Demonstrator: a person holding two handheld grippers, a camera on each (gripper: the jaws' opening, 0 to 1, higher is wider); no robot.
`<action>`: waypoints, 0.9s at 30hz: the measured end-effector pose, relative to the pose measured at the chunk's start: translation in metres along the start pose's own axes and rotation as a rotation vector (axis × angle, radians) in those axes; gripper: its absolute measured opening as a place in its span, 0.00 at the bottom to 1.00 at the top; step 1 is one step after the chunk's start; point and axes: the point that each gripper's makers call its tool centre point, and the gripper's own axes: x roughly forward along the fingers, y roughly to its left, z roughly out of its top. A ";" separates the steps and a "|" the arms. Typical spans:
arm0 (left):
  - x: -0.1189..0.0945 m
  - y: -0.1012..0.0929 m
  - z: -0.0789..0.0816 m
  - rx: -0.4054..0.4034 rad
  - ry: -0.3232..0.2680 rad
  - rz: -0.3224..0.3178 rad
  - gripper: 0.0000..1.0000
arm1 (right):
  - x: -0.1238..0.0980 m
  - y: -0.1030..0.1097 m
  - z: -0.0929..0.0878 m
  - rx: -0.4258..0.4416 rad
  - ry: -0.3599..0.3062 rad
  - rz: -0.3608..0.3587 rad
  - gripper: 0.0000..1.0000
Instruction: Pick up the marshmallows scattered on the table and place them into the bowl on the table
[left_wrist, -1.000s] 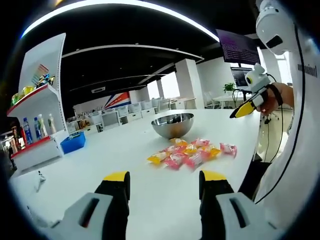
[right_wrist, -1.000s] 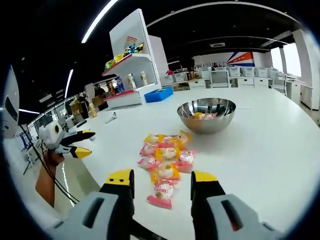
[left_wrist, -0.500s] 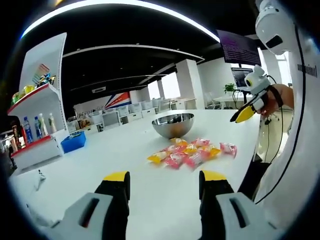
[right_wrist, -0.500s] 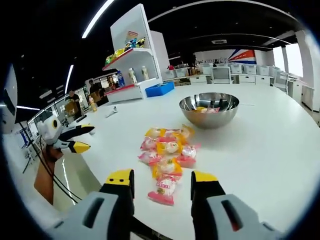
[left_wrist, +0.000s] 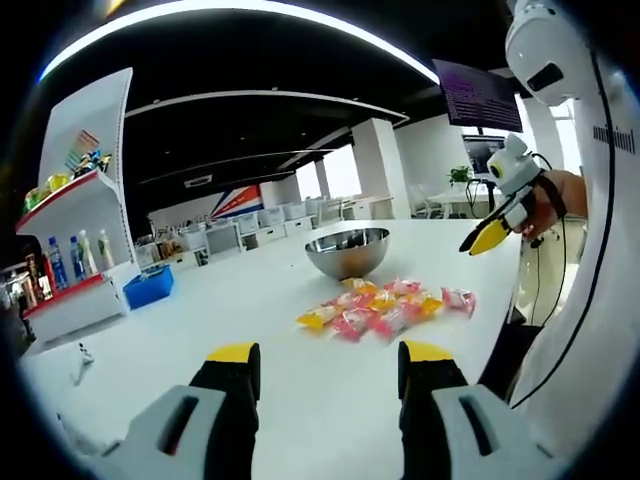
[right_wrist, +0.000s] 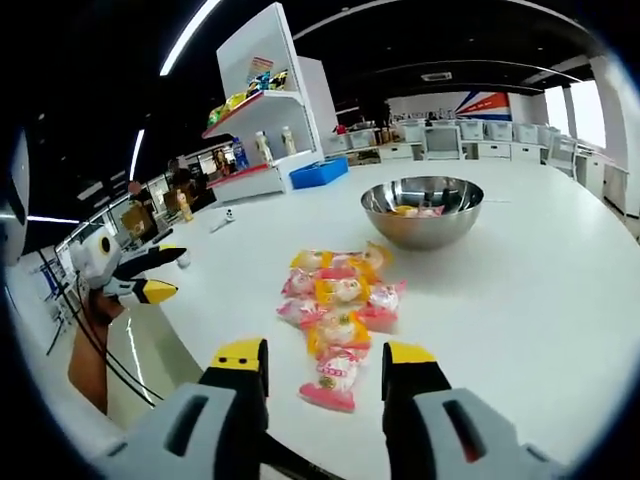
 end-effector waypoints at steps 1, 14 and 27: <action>0.000 0.000 0.001 0.001 -0.001 0.001 0.56 | 0.000 0.000 0.000 -0.002 0.003 0.000 0.45; 0.000 0.000 -0.002 -0.002 0.004 -0.002 0.56 | 0.004 0.002 -0.007 0.000 0.023 -0.012 0.46; 0.002 -0.003 -0.002 0.009 0.005 -0.020 0.56 | 0.008 -0.001 -0.015 0.010 0.023 -0.036 0.46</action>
